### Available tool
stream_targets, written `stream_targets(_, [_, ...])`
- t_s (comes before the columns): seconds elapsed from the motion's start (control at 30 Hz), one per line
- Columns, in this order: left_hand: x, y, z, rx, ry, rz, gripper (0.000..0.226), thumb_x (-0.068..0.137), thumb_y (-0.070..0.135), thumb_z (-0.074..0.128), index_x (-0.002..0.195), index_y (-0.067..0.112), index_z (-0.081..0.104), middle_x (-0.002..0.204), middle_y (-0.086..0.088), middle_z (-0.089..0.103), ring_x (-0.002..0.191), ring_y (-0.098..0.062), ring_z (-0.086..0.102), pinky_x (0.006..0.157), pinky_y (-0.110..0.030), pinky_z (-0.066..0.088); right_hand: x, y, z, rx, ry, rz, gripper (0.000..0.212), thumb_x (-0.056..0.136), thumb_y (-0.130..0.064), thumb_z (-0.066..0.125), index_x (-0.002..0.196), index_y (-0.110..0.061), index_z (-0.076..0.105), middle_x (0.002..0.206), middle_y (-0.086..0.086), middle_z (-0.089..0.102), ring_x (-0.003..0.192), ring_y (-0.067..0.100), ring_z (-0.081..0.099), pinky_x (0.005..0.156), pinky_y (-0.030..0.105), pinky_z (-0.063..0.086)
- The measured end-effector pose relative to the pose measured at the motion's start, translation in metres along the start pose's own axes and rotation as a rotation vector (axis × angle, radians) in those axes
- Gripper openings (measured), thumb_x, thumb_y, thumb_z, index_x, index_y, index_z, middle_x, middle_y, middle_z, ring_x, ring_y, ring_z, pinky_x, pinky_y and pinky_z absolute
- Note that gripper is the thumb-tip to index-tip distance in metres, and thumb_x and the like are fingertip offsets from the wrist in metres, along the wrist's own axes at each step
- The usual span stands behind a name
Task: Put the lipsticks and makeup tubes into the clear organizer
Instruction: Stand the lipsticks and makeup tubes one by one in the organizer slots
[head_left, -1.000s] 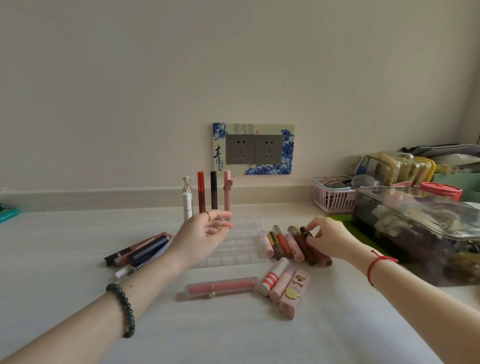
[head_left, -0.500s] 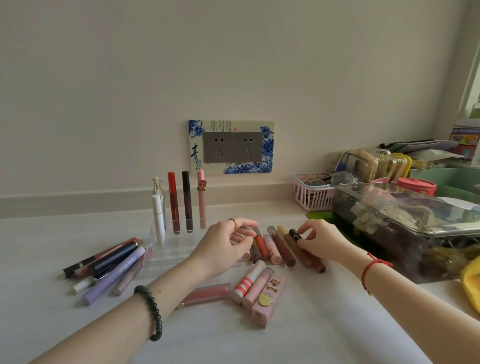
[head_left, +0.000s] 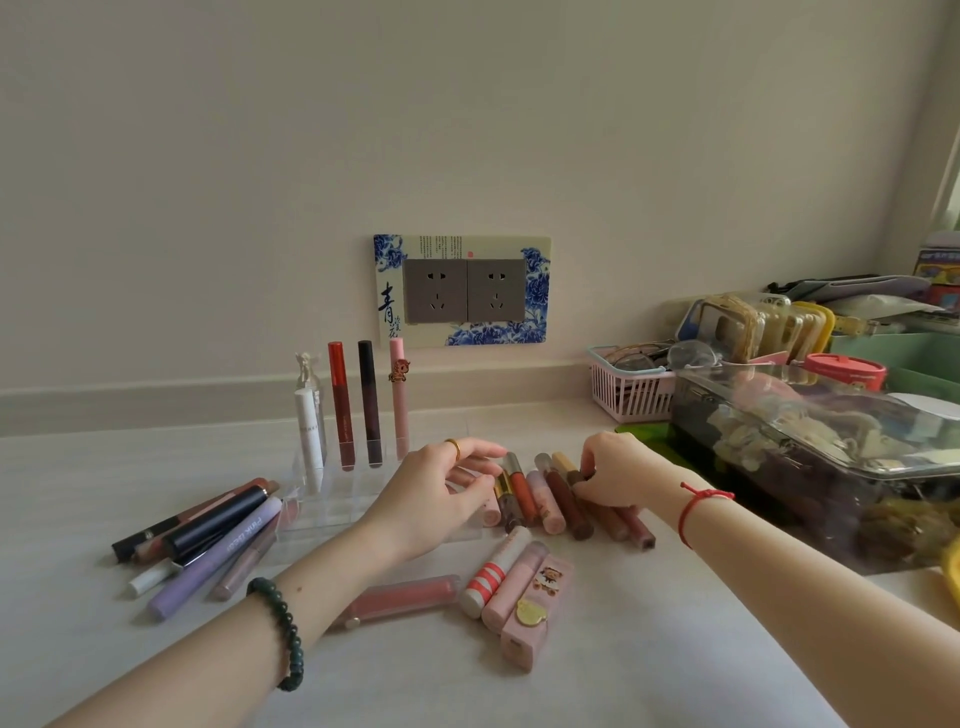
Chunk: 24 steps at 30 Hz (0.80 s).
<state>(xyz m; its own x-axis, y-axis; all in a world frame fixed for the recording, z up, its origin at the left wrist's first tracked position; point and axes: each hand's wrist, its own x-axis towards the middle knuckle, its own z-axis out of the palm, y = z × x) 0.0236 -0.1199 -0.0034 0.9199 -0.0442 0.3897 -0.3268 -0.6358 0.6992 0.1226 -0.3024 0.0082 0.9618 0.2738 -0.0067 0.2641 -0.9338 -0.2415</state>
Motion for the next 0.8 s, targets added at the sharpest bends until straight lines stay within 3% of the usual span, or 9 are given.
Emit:
stream_targets(0.13, [-0.001,-0.001,-0.004,0.001,0.009,-0.005,0.026,0.088,0.017,0.054,0.112,0.027,0.058,0.104,0.008,0.066,0.097,-0.006,0.06,0.085,-0.017,0.047,0.001,-0.007,-0.001,-0.07,-0.015,0.026,0.031,0.087,-0.025,0.054,0.11,-0.005,0.055,0.088,0.005,0.053,0.077,0.019,0.055,0.073,0.027,0.054])
stream_targets(0.23, [-0.004,-0.002,-0.008,0.004,0.018,0.0,0.026,0.089,0.017,0.054,0.112,0.028,0.058,0.103,0.009,0.066,0.096,-0.004,0.06,0.081,-0.012,0.046,0.002,-0.007,-0.003,-0.025,-0.039,0.075,0.035,0.085,-0.028,0.058,0.111,-0.006,0.053,0.09,0.006,0.055,0.079,0.019,0.058,0.069,0.026,0.055])
stream_targets(0.33, [-0.006,-0.003,-0.011,0.008,0.017,-0.002,0.026,0.089,0.019,0.054,0.112,0.028,0.058,0.103,0.009,0.066,0.096,-0.005,0.059,0.081,-0.013,0.046,0.004,-0.001,-0.006,0.196,-0.102,0.167,0.036,0.084,-0.031,0.061,0.108,-0.005,0.053,0.092,0.01,0.061,0.08,0.023,0.064,0.065,0.031,0.059])
stream_targets(0.43, [-0.006,-0.003,-0.01,0.002,0.01,-0.007,0.026,0.088,0.019,0.054,0.113,0.028,0.058,0.104,0.008,0.066,0.097,-0.005,0.059,0.082,-0.013,0.046,0.004,0.005,-0.01,0.371,-0.128,0.22,0.036,0.083,-0.034,0.062,0.105,-0.006,0.057,0.089,0.007,0.063,0.072,0.018,0.063,0.055,0.027,0.056])
stream_targets(0.57, [-0.007,-0.002,-0.007,-0.012,0.007,-0.008,0.027,0.088,0.019,0.055,0.114,0.026,0.058,0.105,0.007,0.066,0.097,-0.005,0.059,0.082,-0.011,0.044,0.001,0.012,-0.014,0.546,-0.101,0.202,0.029,0.082,-0.032,0.063,0.096,-0.007,0.062,0.082,0.002,0.063,0.079,0.017,0.063,0.066,0.028,0.055])
stream_targets(0.73, [-0.007,0.002,-0.007,-0.043,0.008,-0.02,0.027,0.088,0.019,0.056,0.113,0.025,0.058,0.105,0.006,0.066,0.097,-0.006,0.06,0.082,-0.011,0.045,-0.01,0.015,-0.021,0.866,-0.095,0.15,0.018,0.083,-0.019,0.063,0.096,-0.006,0.065,0.093,0.01,0.068,0.084,0.021,0.064,0.076,0.032,0.054])
stream_targets(0.8, [-0.008,0.005,-0.007,-0.065,0.006,-0.03,0.026,0.087,0.019,0.057,0.113,0.025,0.059,0.105,0.005,0.066,0.097,-0.007,0.06,0.082,-0.011,0.045,-0.016,0.01,-0.025,1.021,-0.119,0.083,0.015,0.083,-0.014,0.064,0.094,-0.005,0.064,0.091,0.012,0.068,0.081,0.022,0.065,0.073,0.033,0.054])
